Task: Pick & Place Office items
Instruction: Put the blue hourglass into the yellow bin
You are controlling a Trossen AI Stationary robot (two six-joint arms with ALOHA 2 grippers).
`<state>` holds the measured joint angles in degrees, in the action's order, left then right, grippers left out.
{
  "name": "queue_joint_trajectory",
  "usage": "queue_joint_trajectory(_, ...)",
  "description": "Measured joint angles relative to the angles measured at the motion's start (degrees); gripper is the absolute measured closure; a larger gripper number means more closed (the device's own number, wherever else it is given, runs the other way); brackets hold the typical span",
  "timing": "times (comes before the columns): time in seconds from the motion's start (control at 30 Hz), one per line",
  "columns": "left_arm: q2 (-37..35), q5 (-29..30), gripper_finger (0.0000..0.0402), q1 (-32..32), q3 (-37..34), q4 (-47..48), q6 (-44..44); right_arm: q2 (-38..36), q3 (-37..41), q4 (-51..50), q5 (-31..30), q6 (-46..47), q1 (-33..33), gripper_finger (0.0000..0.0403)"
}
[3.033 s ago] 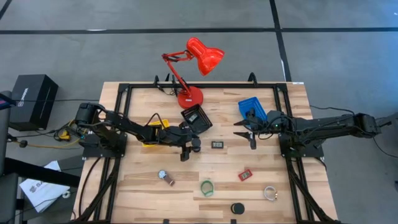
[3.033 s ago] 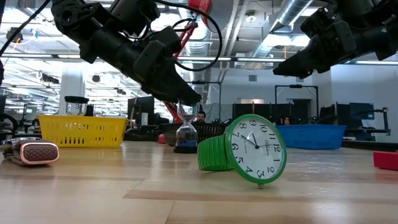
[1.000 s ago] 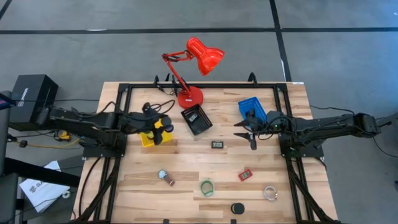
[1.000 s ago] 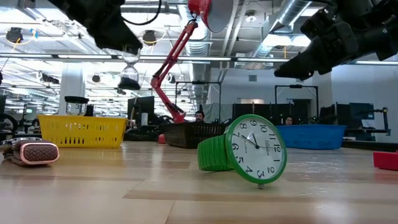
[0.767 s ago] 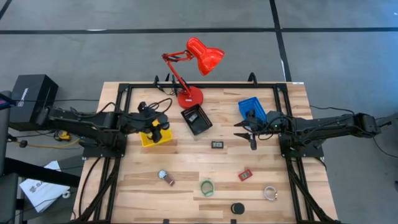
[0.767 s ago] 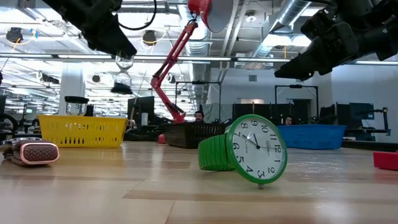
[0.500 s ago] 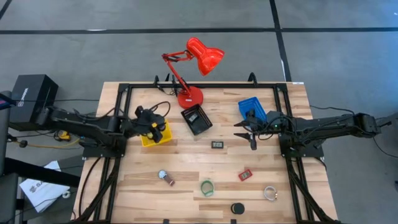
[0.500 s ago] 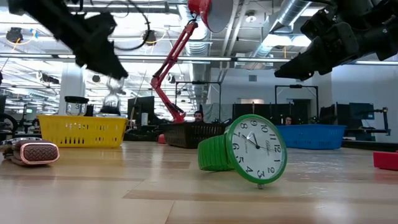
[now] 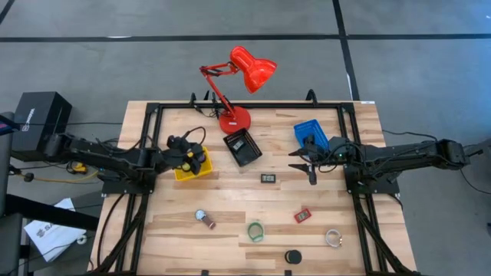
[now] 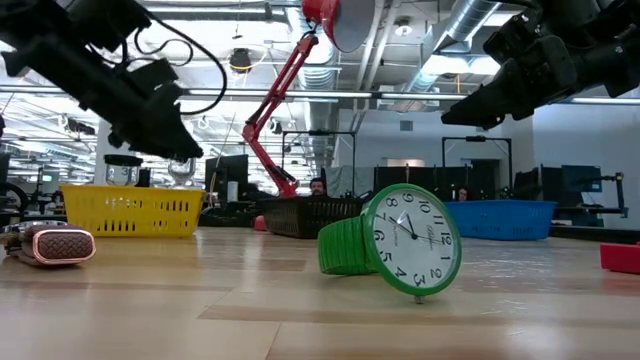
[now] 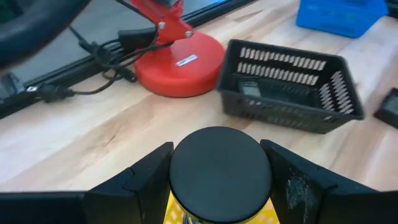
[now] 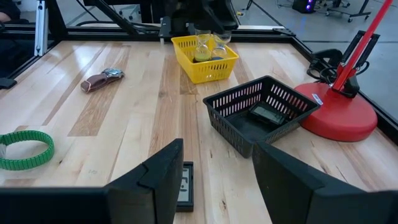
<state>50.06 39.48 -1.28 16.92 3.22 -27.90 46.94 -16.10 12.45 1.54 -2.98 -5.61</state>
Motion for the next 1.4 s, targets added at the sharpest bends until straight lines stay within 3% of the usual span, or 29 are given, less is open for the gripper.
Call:
queue_joint_trajectory(0.73,1.38,0.22,0.0185,0.39,-4.45,-4.69,-4.46,0.00,0.00,0.00,0.00,0.00,-0.02,0.0220)
queue_joint_trajectory(1.13,1.38,0.00,0.0157,0.41,-4.52,-5.83,-3.86,0.00,0.00,0.00,0.00,-0.02,-0.02,0.0220)
queue_joint_trajectory(1.4,0.51,-0.39,0.0154,0.41,-4.15,-5.92,0.94,0.00,0.00,-0.02,0.00,-0.02,0.00,0.0220)
